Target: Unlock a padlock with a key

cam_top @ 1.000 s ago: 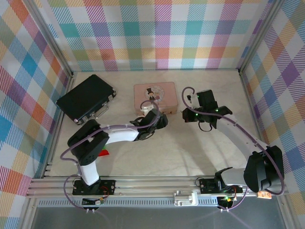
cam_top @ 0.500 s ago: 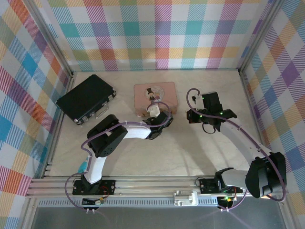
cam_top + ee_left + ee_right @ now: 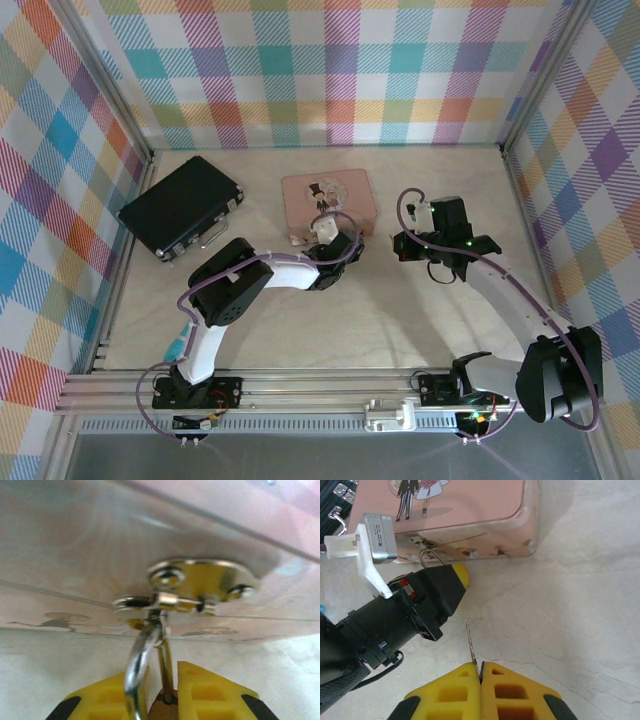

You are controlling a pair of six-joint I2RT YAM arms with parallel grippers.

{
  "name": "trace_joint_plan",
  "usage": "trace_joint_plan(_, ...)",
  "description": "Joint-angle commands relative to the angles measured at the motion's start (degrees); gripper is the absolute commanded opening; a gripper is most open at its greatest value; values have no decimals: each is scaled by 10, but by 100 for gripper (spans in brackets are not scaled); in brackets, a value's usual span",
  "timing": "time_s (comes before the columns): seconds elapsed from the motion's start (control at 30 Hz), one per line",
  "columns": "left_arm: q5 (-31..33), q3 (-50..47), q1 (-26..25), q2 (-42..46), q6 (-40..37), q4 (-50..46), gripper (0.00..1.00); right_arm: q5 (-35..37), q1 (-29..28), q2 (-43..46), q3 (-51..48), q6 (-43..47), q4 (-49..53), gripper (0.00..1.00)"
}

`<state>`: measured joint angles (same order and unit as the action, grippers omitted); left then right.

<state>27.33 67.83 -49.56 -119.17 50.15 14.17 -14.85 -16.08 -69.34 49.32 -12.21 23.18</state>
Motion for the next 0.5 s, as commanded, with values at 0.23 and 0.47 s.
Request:
trace_joint_plan(0.23, -186, -37, 42, 74, 29, 47, 0, -162, 5, -31, -39, -8, -92, 0)
trace_joint_plan(0.47, -286, -64, 71, 117, 42, 94, 0, -222, 11, -62, -47, -27, -124, 0)
